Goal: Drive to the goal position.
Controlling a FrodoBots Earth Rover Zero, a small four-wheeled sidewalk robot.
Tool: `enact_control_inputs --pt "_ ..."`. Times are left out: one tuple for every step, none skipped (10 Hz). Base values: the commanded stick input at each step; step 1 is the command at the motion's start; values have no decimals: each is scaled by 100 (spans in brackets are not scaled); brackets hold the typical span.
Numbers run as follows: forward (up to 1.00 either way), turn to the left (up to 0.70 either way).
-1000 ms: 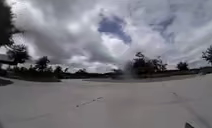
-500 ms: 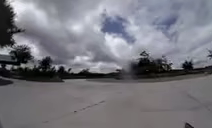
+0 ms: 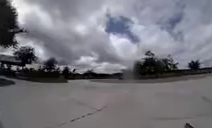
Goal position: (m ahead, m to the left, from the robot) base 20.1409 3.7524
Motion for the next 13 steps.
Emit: enact_control_inputs --pt "60 1" --pt "60 1" --pt "60 1" --pt "60 1" --pt "60 1" --pt "60 1" --pt "60 1" --pt "60 1" --pt "60 1" --pt "60 1" --pt "60 1" --pt "60 1" --pt "60 1"
